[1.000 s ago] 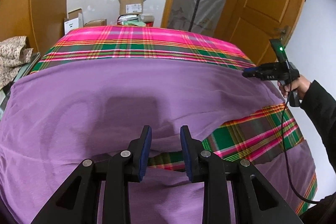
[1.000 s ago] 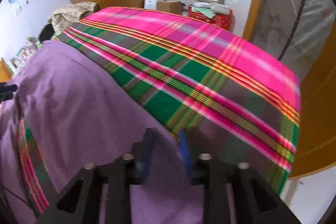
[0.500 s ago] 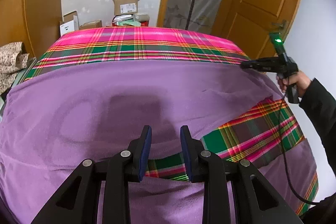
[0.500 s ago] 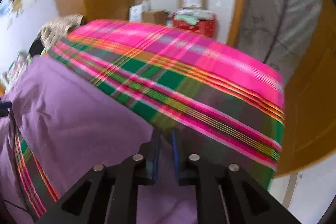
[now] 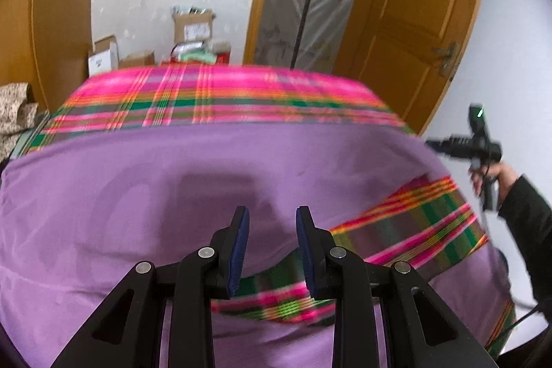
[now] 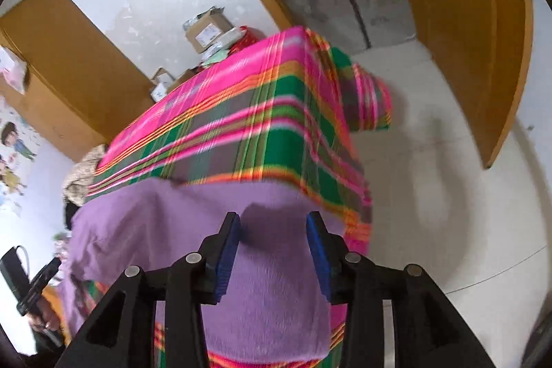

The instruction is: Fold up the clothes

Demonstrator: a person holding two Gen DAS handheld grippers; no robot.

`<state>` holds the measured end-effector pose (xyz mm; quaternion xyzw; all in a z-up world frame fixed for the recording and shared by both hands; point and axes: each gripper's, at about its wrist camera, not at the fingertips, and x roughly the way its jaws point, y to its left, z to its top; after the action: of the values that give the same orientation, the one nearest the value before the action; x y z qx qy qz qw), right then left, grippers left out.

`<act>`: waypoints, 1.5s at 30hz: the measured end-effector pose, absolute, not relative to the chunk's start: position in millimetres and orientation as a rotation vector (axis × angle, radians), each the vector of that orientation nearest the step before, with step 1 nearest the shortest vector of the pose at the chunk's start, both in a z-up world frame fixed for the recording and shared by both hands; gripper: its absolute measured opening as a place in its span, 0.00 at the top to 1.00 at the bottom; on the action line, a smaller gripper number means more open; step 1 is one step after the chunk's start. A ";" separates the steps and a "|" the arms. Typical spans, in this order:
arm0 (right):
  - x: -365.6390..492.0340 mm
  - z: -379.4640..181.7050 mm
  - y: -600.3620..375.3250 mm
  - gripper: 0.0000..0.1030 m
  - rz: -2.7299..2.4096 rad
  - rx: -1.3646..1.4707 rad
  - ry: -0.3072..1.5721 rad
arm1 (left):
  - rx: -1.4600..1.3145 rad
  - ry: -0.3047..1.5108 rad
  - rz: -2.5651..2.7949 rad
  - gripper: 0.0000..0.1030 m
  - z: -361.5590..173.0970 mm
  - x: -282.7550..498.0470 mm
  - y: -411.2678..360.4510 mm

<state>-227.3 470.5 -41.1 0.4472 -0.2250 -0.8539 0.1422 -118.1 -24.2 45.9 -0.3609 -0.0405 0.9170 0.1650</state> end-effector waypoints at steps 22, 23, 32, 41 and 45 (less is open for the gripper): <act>-237.4 -28.4 496.5 0.91 -2.626 1.227 -0.665 | -1.063 -0.039 2.625 0.72 48.6 -128.2 10.4; -234.6 -30.0 501.7 0.91 -2.648 1.231 -0.678 | -1.072 -0.045 2.632 0.72 47.3 -129.5 7.2; -233.1 2.0 437.1 0.76 -2.582 1.161 -0.341 | -1.102 -0.084 2.664 0.72 41.5 -133.2 -9.3; -267.3 -8.4 380.3 0.81 -2.583 1.314 -0.071 | -1.130 -0.049 2.727 0.72 32.2 -137.9 -27.9; -247.8 3.0 372.2 0.81 -2.595 1.264 -0.063 | -1.179 -0.096 2.742 0.72 25.2 -149.2 -40.2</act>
<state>-247.8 372.2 3.0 0.4342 -0.0215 -0.8916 0.1269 -149.2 -40.2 25.2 -0.3935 -0.0319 0.9155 0.0774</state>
